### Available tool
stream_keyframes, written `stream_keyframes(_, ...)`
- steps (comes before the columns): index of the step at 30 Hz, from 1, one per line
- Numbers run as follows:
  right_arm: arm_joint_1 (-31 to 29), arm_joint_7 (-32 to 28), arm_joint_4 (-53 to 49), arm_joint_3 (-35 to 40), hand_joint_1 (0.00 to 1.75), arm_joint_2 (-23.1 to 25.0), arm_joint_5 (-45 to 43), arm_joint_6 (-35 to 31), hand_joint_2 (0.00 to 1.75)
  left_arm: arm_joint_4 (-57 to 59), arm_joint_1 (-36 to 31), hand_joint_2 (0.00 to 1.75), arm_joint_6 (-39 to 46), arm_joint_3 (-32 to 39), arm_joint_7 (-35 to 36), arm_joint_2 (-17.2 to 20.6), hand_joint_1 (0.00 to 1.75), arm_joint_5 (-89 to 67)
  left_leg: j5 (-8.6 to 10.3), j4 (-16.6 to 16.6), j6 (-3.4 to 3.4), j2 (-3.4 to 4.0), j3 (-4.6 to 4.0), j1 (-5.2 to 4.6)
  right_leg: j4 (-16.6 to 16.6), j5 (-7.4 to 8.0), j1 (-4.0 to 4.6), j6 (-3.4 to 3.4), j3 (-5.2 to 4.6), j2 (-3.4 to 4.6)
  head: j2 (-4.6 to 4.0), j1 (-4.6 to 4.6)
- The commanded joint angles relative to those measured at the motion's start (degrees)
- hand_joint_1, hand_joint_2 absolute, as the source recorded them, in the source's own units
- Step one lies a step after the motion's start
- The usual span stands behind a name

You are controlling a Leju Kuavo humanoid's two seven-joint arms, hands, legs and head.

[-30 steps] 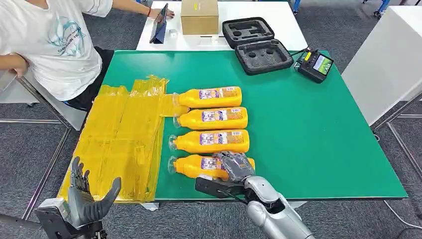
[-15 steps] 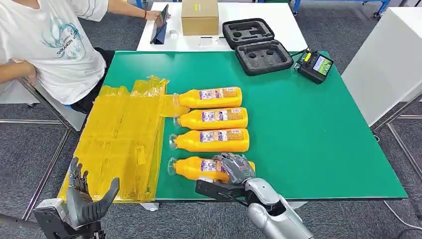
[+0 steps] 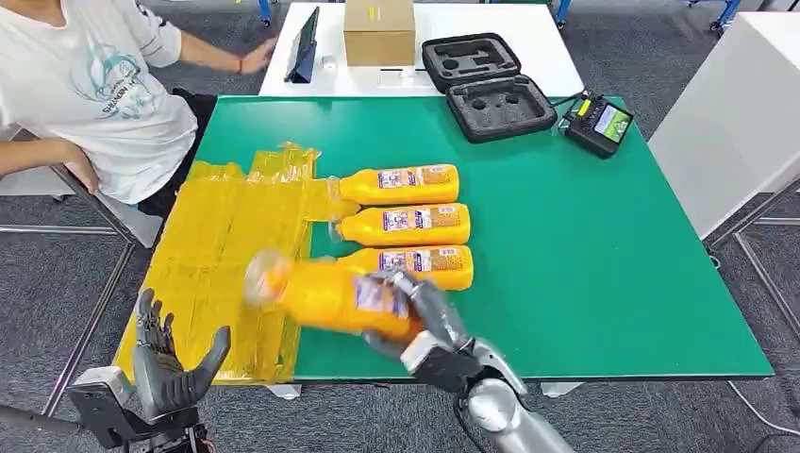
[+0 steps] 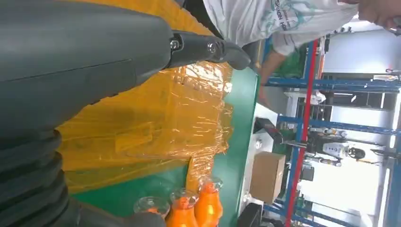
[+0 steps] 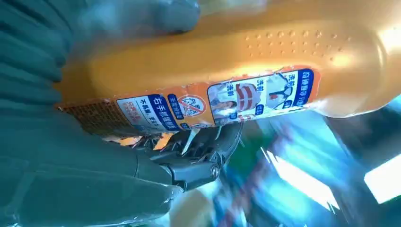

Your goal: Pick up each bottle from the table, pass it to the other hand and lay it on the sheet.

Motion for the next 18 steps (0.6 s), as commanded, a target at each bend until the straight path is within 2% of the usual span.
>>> stream_keyframes(1, 1.4, -4.7, -3.2, -4.4, 1.75, 3.6, -6.1, -7.6, 1.75, 4.8, -2.6, 1.75, 0.7, -1.0, -0.4, 1.5, 0.0, 2.0, -0.06, -0.1, -0.02, -0.06, 0.12, -0.02, 0.0, -0.06, -0.02, -0.02, 0.14, -0.02, 0.0, 0.02)
stream_keyframes(5, 1.8, -4.8, -1.1, -5.2, 1.75, 4.0, -7.9, -9.6, 1.75, 4.4, -2.3, 1.75, 0.9, -1.4, -0.3, 1.6, 0.0, 3.2, -0.1, -0.1, -0.02, -0.12, 0.15, -0.05, -0.1, -0.08, -0.02, -0.04, 0.18, -0.05, 0.0, 0.02)
stream_keyframes(8, 3.1, -5.9, 1.4, -6.1, 1.75, 4.5, -9.0, -9.9, 1.75, 3.7, -1.2, 1.75, -1.9, -2.7, 0.8, 1.7, 0.0, 5.3, -0.07, -0.1, 0.01, -0.11, 0.08, -0.1, -0.1, -0.05, -0.05, -0.02, 0.11, -0.04, 0.0, 0.0)
stream_keyframes(13, 1.9, -4.8, 12.0, -7.1, 1.75, 7.2, -9.8, -6.5, 1.75, 3.7, -1.4, 1.75, -12.7, -11.1, 4.4, 4.5, 0.0, 8.4, -0.1, -0.1, -0.01, -0.07, 0.13, -0.09, -0.1, -0.04, -0.02, -0.02, 0.17, 0.02, 0.0, 0.0)
stream_keyframes(14, 1.5, -5.3, 13.4, -7.0, 1.75, 7.6, -9.8, -6.2, 1.75, 3.6, -1.5, 1.75, -12.5, -11.8, 4.3, 4.2, 0.0, 8.3, -0.06, -0.1, 0.0, -0.09, 0.07, -0.1, -0.1, -0.02, -0.03, -0.02, 0.11, -0.01, 0.0, 0.0)
stream_keyframes(16, -0.1, -4.7, 19.7, -6.4, 1.75, 9.3, -9.9, -3.6, 1.75, 4.1, -2.9, 1.75, -16.0, -17.9, 5.6, 6.7, 0.0, 8.6, -0.08, -0.1, -0.01, -0.11, 0.12, -0.08, -0.1, -0.04, -0.02, -0.03, 0.15, -0.02, 0.0, 0.0)
stream_keyframes(18, -1.3, -5.1, 23.4, -5.2, 1.75, 10.3, -8.9, -3.0, 1.75, 4.6, -3.9, 1.75, -16.5, -20.8, 5.8, 7.6, 0.0, 8.8, -0.08, -0.1, -0.03, -0.1, 0.15, -0.07, -0.1, -0.03, -0.01, -0.04, 0.18, -0.01, 0.0, 0.02)
